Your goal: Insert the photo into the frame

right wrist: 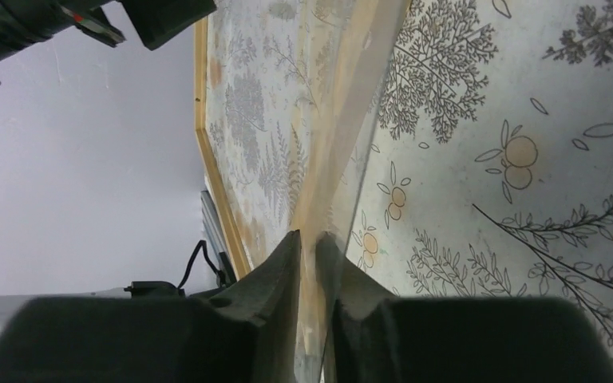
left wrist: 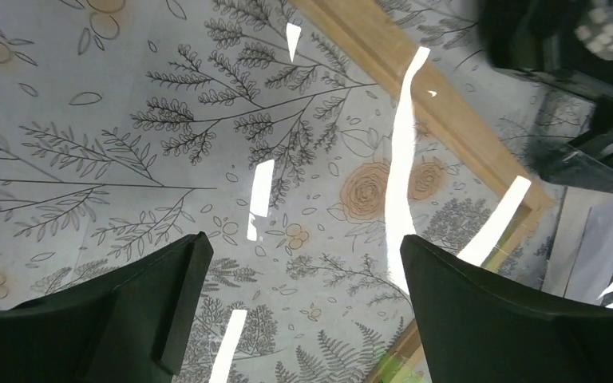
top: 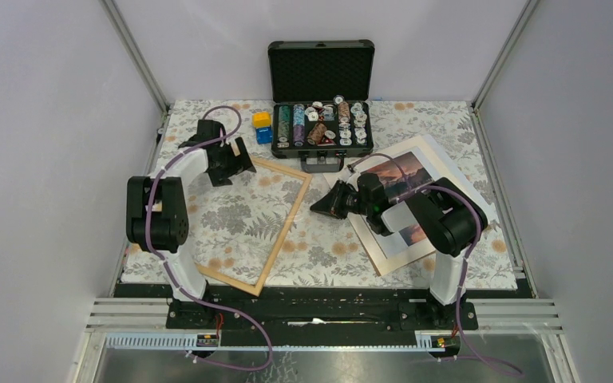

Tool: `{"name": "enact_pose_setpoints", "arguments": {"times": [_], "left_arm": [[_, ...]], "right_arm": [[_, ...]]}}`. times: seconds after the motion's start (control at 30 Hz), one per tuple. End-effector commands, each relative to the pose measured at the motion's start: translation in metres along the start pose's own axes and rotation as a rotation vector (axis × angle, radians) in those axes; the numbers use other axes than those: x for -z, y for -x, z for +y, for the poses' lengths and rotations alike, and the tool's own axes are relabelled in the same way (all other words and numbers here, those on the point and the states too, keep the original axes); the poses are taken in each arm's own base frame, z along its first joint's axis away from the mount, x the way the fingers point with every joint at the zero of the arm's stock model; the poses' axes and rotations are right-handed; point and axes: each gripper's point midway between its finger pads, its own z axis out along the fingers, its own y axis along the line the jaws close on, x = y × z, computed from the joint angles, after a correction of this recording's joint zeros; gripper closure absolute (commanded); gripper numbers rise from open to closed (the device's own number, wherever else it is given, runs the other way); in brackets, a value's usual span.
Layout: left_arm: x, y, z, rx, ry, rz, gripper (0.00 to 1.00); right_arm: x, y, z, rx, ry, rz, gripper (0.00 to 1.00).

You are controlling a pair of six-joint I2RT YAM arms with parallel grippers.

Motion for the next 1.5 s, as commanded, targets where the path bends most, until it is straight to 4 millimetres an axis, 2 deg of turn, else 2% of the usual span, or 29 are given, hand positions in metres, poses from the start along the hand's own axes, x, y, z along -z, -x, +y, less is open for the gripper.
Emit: {"name": "enact_pose_setpoints", "arguments": {"times": [0.0,0.13,0.2,0.3,0.53,0.7,1.03,1.1,1.17,1.4,1.47], "left_arm": [[0.047,0.048,-0.014,-0.052,0.014,-0.201,0.01],[0.069,0.061,0.002,0.008,0.071,-0.278,0.01],[0.076,0.067,0.017,0.058,0.089,-0.295,0.01],[0.079,0.065,0.026,0.143,0.014,-0.277,0.01],[0.079,0.053,0.047,0.270,-0.071,-0.226,0.01],[0.067,0.044,0.043,0.224,-0.125,-0.170,0.01],[0.035,0.031,0.053,0.139,-0.130,-0.114,0.01],[0.028,0.029,0.046,0.130,-0.183,-0.076,0.01],[0.026,0.027,0.029,0.116,-0.293,-0.039,0.01],[0.028,0.010,0.013,0.129,-0.451,0.006,0.01],[0.034,0.007,0.007,0.122,-0.485,0.003,0.01]], "right_arm": [[-0.003,0.007,0.021,0.129,0.079,-0.006,0.86],[0.002,0.002,0.039,0.172,0.156,0.001,1.00],[0.003,-0.005,0.047,0.199,0.184,0.012,1.00],[0.006,-0.013,0.055,0.243,0.203,0.018,1.00],[0.021,-0.013,0.067,0.310,0.226,-0.025,1.00],[0.032,-0.008,0.076,0.375,0.230,-0.070,1.00],[0.054,0.004,0.083,0.450,0.216,-0.162,1.00],[0.057,0.006,0.085,0.459,0.220,-0.172,1.00],[0.058,0.006,0.085,0.461,0.224,-0.174,1.00],[0.063,0.011,0.082,0.427,0.242,-0.192,1.00],[0.064,0.012,0.080,0.419,0.239,-0.194,1.00]]}}
